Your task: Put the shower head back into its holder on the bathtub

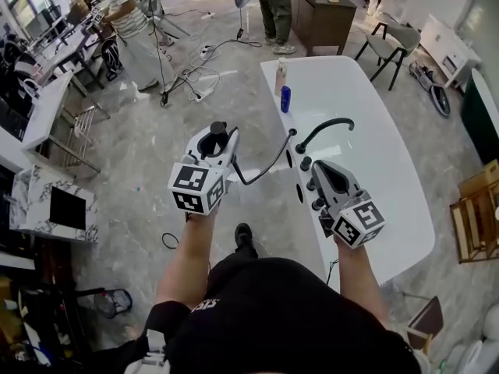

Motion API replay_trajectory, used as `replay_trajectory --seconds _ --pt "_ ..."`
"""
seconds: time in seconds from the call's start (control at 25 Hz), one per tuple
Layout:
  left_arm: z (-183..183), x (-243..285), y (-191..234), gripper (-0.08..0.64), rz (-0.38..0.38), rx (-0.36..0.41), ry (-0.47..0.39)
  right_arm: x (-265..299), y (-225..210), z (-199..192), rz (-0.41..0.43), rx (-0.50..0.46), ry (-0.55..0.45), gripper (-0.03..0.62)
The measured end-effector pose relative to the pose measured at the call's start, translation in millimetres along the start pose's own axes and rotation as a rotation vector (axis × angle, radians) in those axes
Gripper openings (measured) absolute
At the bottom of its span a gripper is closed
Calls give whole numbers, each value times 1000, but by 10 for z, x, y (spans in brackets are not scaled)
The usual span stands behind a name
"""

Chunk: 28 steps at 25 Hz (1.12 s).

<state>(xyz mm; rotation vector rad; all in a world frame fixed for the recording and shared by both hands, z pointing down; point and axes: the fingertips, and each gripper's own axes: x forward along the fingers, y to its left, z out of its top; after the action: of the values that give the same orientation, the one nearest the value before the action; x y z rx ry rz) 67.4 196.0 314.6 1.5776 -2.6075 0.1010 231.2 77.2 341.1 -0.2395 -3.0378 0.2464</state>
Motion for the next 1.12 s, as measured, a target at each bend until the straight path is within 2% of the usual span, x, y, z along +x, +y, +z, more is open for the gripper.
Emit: replay_trajectory --seconds 0.32,0.52,0.64,0.84,1.12 --pt "88 586 1009 124 -21 -8 -16 1240 -74 -13 31 -16 66 15" --pt "37 794 1498 124 -31 -26 -2 1802 -78 23 36 -8 60 15" --pt "42 936 1661 124 -57 -16 5 2055 -155 50 10 13 54 15" --pt "-25 1183 1808 124 -92 -25 11 2265 -281 -143 -13 57 89 15" --pt "-179 1896 1934 124 -146 -35 55 2673 -805 -267 -40 105 113 15"
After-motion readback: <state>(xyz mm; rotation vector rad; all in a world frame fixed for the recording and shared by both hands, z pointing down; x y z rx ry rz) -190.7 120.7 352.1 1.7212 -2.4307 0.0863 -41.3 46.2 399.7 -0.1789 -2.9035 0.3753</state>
